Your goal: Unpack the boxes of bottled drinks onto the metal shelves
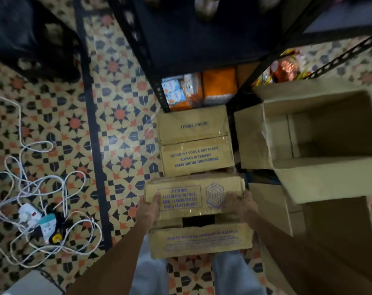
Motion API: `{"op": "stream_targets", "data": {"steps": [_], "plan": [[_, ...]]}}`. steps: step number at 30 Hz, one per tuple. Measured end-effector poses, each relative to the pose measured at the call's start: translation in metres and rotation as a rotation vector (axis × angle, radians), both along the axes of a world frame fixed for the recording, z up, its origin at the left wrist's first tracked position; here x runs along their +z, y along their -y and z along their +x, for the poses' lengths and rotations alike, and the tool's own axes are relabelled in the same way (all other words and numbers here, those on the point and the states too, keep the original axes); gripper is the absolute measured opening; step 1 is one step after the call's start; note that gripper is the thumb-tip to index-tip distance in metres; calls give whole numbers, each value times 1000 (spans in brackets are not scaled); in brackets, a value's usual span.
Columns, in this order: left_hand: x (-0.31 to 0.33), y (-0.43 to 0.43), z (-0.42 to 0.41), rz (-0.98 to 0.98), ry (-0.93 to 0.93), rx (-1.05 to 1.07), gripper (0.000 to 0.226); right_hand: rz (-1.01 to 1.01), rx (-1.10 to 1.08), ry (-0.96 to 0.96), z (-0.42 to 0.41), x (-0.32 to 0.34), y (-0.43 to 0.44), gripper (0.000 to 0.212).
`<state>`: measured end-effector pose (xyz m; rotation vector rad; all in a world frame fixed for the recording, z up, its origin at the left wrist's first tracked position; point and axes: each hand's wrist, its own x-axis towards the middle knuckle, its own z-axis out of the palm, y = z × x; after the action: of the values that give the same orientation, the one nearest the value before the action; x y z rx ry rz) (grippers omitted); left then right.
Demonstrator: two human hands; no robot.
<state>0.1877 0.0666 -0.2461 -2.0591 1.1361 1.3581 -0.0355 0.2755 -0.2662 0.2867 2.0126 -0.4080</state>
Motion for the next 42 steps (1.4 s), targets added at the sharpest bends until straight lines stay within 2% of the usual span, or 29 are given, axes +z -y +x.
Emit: {"op": "stream_targets", "data": {"steps": [6, 9, 14, 20, 25, 32, 35, 38, 42], "plan": [[57, 22, -3, -34, -14, -89, 76, 40, 65, -5, -23, 67, 35, 65], [82, 42, -20, -110, -22, -145, 75, 22, 99, -24, -45, 85, 57, 63], [96, 79, -54, -204, -103, -208, 90, -6, 142, -48, -90, 98, 92, 72], [64, 134, -112, -266, -128, -188, 74, -76, 200, -153, -150, 74, 149, 77], [33, 162, -134, -267, -112, -218, 83, -88, 188, -195, -174, 56, 171, 78], [29, 171, -141, -232, -141, -210, 74, -82, 177, -209, -175, 50, 176, 80], [42, 169, -145, -195, -117, -209, 73, -85, 172, -177, -172, 62, 177, 74], [68, 165, -155, -234, -73, -228, 71, -77, 249, -233, -169, 82, 179, 74], [138, 159, -167, -242, -76, -333, 69, -120, 331, -257, -170, 127, 186, 64]]}}
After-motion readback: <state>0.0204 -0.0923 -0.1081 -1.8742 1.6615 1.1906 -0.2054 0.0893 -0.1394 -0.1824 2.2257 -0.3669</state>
